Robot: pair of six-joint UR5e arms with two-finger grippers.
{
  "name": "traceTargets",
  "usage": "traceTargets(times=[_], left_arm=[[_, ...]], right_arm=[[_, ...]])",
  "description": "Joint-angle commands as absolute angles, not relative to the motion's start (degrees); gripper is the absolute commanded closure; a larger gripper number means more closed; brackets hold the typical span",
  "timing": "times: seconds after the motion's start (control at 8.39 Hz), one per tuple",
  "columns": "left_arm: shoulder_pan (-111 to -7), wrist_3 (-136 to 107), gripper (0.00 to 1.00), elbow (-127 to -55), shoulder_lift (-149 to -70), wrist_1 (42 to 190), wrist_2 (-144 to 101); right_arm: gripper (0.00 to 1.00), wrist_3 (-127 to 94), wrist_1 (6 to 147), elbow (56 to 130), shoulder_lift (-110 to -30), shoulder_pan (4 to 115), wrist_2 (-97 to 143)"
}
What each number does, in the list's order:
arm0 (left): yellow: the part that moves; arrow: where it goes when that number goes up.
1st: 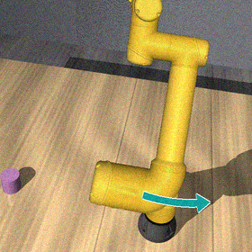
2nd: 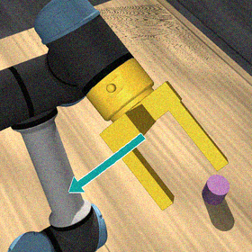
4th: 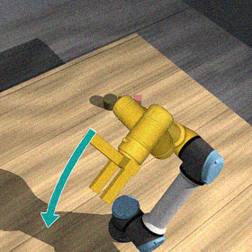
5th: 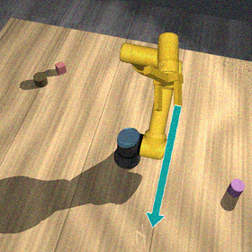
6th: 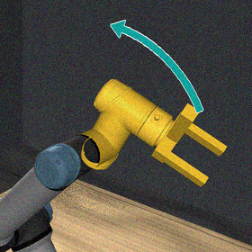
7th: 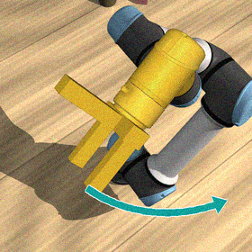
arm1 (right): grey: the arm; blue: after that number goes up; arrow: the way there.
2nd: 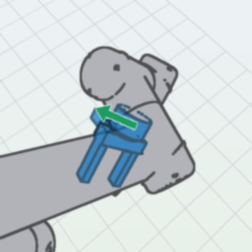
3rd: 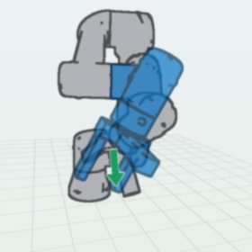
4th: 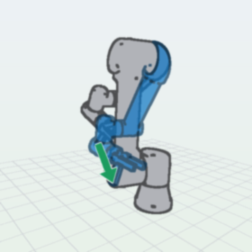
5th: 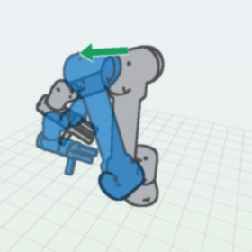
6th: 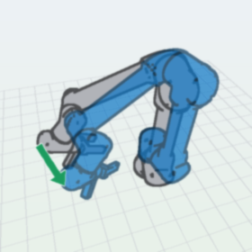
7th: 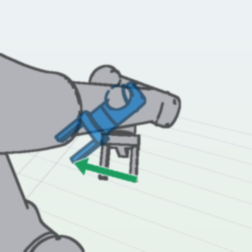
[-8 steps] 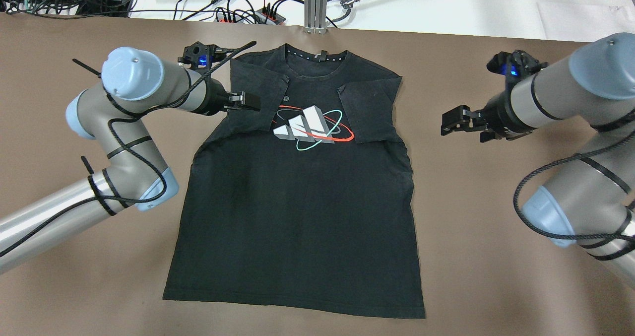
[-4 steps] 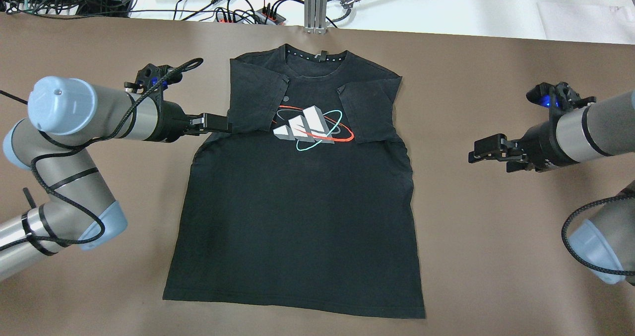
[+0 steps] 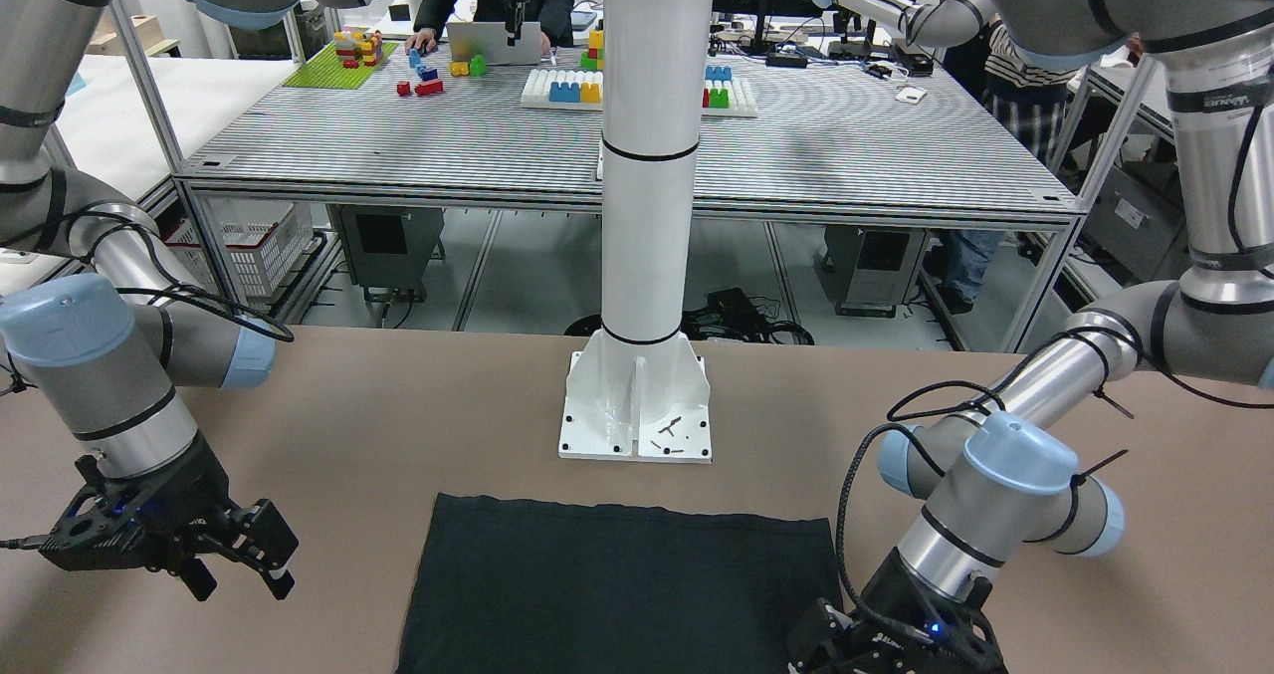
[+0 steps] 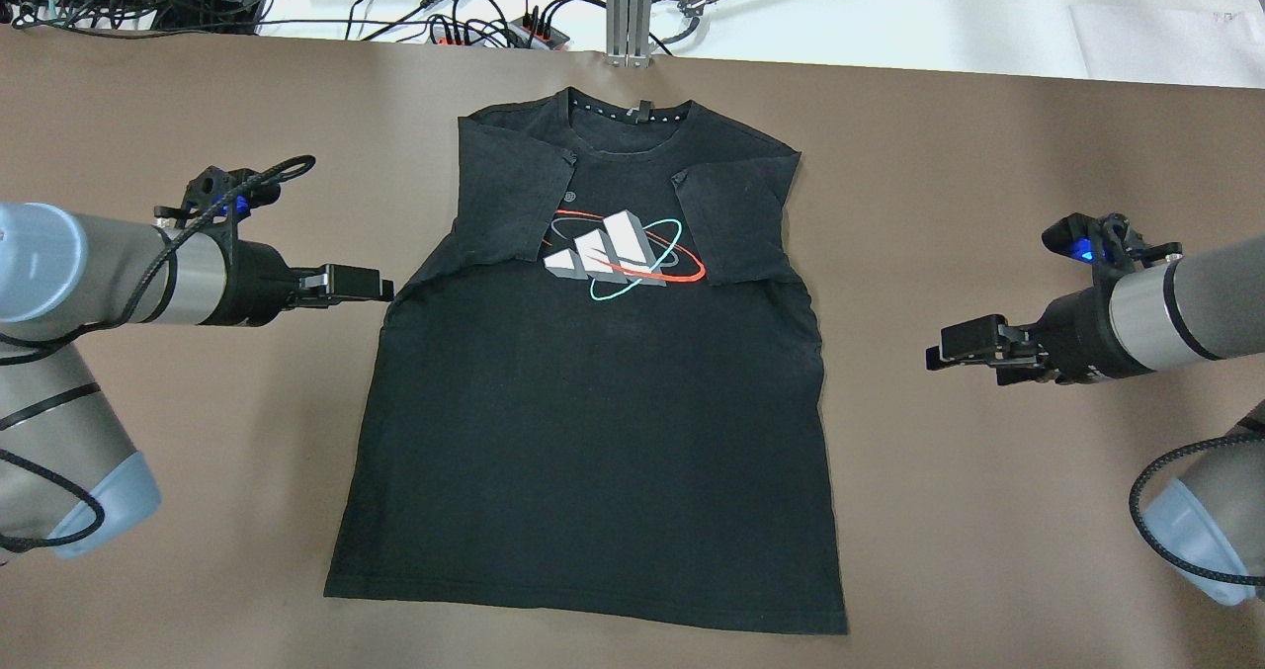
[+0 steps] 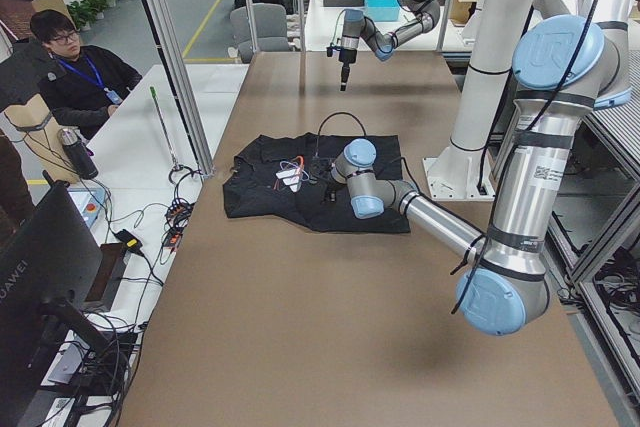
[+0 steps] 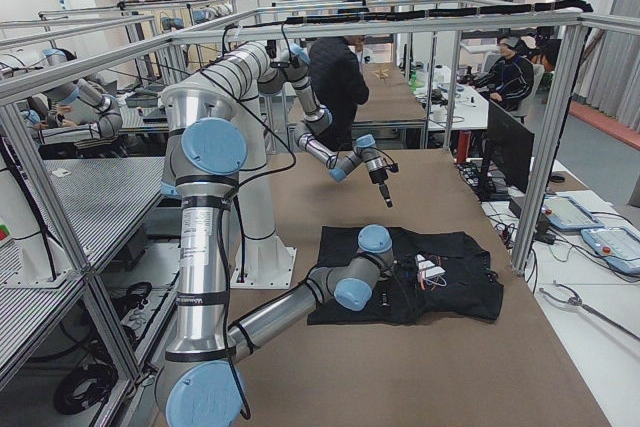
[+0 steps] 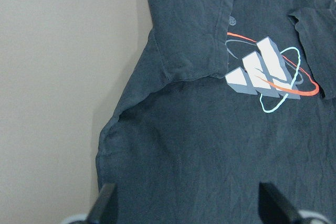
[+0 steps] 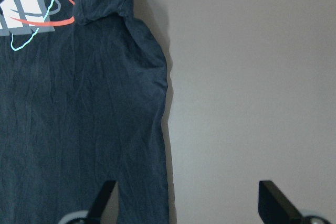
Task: Fold clothes
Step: 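Withdraw both grippers and move them toward the shirt's bottom hem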
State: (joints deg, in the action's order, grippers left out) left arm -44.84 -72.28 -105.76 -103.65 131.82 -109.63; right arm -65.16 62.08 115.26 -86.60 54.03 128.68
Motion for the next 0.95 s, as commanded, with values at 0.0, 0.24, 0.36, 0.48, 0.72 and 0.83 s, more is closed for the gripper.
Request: traceTargets(times=[0.0,0.24,0.36,0.48,0.72,0.83], left_arm=[[-44.82,-72.77,0.06,-112.3,-96.79,131.66,-109.86],[-44.82,-72.77,0.06,-112.77,-96.15,131.66,-109.69],[-44.82,-72.77,0.06,-112.85,-96.24,131.66,-109.6],[-44.82,-72.77,0.06,-112.94,-96.24,131.66,-109.6],[-44.82,-72.69,0.06,-112.76,-96.41,131.66,-109.6],[-44.82,-72.69,0.06,-112.76,-96.59,131.66,-109.6]], right_arm=[[0.06,-65.65,61.79,115.75,-87.01,51.53,134.98],[0.06,-65.57,61.7,115.84,-86.92,49.05,134.04],[0.06,-65.57,61.26,116.01,-86.66,48.35,132.82],[0.06,-65.57,59.78,116.02,-86.83,47.03,129.84],[0.06,-65.57,59.41,115.75,-86.4,45.18,128.67],[0.06,-65.57,59.41,115.66,-86.4,45.18,128.58]])
